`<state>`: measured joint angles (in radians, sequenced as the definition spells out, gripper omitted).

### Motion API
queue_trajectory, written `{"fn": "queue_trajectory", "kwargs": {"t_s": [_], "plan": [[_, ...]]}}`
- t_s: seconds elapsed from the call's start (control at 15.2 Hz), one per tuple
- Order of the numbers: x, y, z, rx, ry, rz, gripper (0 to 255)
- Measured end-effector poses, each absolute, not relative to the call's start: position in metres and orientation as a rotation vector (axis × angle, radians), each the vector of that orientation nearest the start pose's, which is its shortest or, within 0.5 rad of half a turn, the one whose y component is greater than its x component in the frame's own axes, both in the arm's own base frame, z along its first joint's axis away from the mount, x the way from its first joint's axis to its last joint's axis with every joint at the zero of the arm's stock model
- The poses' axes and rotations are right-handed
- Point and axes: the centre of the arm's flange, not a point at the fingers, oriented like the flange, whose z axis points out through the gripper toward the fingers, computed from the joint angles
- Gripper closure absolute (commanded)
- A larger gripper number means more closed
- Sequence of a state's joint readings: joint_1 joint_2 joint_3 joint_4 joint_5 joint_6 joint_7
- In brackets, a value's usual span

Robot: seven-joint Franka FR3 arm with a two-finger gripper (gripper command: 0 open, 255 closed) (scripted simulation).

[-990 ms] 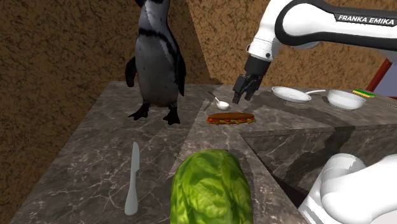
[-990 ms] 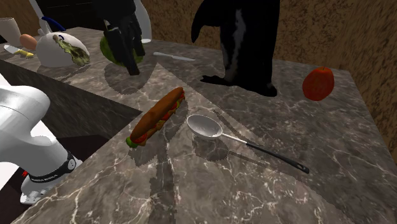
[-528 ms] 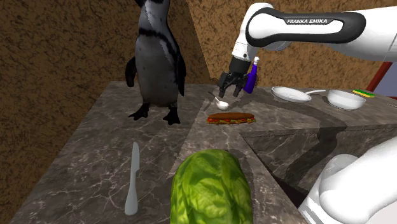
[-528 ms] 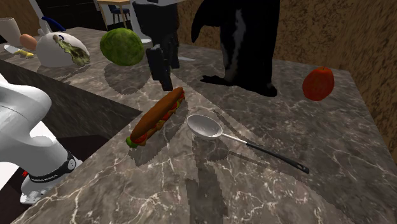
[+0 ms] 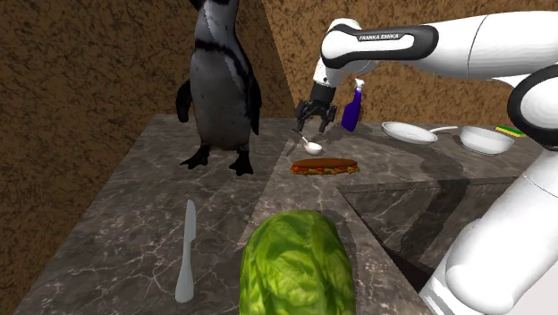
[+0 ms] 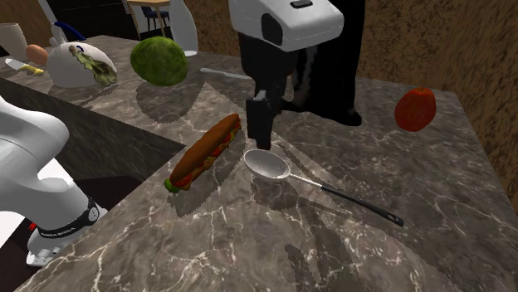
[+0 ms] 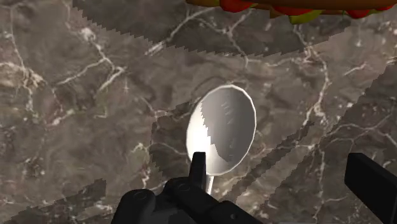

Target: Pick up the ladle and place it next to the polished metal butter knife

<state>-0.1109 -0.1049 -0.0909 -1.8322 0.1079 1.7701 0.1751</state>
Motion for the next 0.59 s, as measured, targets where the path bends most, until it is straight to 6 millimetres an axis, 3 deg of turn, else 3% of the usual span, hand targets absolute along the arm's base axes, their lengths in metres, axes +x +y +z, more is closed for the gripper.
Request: {"fn": "queue_trajectory", "kwargs": {"t_s": [0.46,0.59], "plan": [[0.585,-0.169,0.545,-2.906,0.836,-0.020,0],[0.593,-0.176,0.538,-2.897,0.865,-0.014,0]]}}
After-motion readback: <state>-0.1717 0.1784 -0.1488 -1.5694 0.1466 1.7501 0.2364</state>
